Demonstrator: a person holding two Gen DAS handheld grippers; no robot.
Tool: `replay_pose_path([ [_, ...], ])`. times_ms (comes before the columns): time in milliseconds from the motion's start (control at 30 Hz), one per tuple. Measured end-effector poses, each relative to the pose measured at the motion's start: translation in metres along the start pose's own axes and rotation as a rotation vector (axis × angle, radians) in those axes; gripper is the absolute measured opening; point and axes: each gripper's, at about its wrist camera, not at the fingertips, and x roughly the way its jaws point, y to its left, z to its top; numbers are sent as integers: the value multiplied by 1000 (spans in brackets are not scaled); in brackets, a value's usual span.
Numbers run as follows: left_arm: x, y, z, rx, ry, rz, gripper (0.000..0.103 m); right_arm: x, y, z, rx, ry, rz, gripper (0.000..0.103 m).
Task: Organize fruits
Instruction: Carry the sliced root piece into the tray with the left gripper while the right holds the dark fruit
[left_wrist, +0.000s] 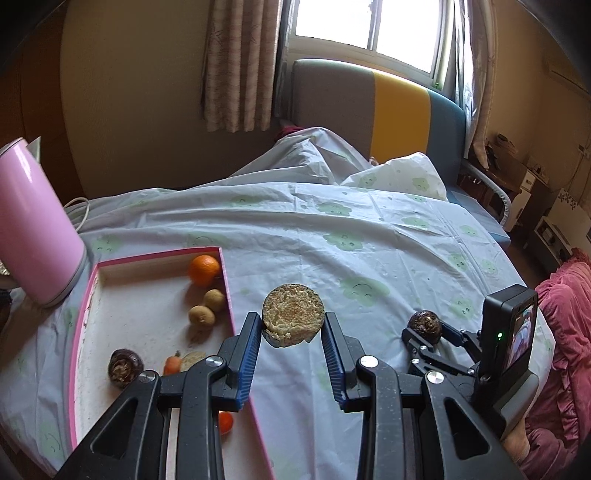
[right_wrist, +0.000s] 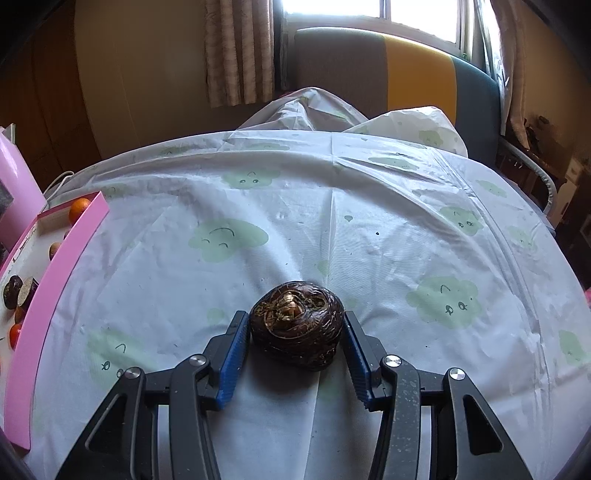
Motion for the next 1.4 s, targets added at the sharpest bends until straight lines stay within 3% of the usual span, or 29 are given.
replay_pose_path([
  [667,-8,63,-30,-113,33,61,34,1,6,0,-33,3,-35,50],
  [1067,-22,154,-63,-299,70,77,34,0,5,0,-24,-1,-27,50],
  [1267,-10,140,-64,-278,94,2,34,0,5,0,-20,-1,-23,50],
  [1400,10,126,-62,-267,124,-3,34,0,5,0,-18,-1,-21,50],
])
